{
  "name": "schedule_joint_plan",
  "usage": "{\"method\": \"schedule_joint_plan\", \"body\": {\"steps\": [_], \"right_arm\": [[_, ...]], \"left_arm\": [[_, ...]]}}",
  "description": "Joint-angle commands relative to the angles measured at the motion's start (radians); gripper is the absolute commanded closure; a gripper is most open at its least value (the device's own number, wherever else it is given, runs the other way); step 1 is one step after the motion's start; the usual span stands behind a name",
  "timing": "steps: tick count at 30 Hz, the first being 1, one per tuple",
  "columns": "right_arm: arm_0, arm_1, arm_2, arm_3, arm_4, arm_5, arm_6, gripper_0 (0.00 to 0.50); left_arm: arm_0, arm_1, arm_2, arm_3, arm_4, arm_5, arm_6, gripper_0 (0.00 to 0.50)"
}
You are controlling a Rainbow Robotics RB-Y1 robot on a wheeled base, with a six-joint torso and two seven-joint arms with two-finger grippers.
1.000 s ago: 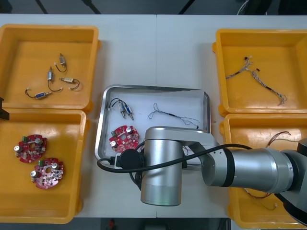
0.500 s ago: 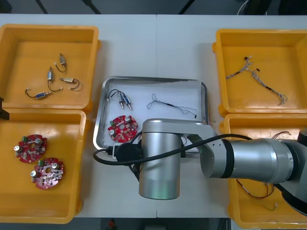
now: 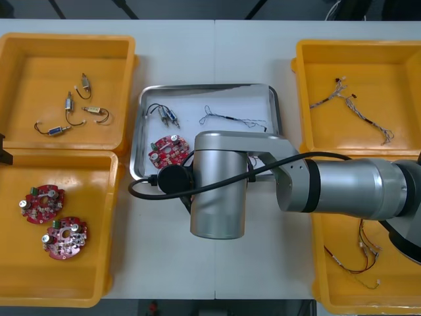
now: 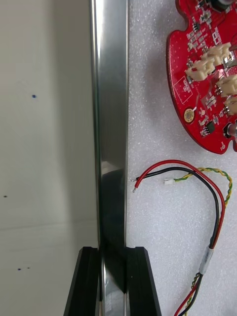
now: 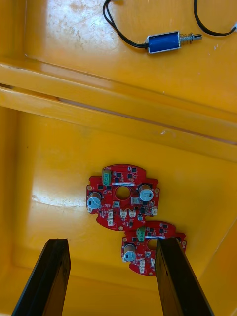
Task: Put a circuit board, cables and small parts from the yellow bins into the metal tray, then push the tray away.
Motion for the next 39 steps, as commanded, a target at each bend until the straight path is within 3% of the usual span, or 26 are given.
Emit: {"method": "schedule_joint_plan", "body": {"steps": [1,19,39], "right_arm": [[-0.097,-0.016,0.006,0.05,-0.033,-0.027,0.04,0.5],[-0.203,-0.017,0.006,0.286,-0.033,-0.214,0.126,0.5],[-0.258,-0.016,0.006,0.559,-0.035,-0.59,0.212,0.5]], "left_arm": [[0.016,0.047,0.021,-0.019,-0.011,-0.009,0.0,0.0],[0.016,0.047,0.021,-0.019,-0.011,-0.009,0.0,0.0],[0.016,0.047,0.021,-0.019,-0.011,-0.009,0.0,0.0]]}}
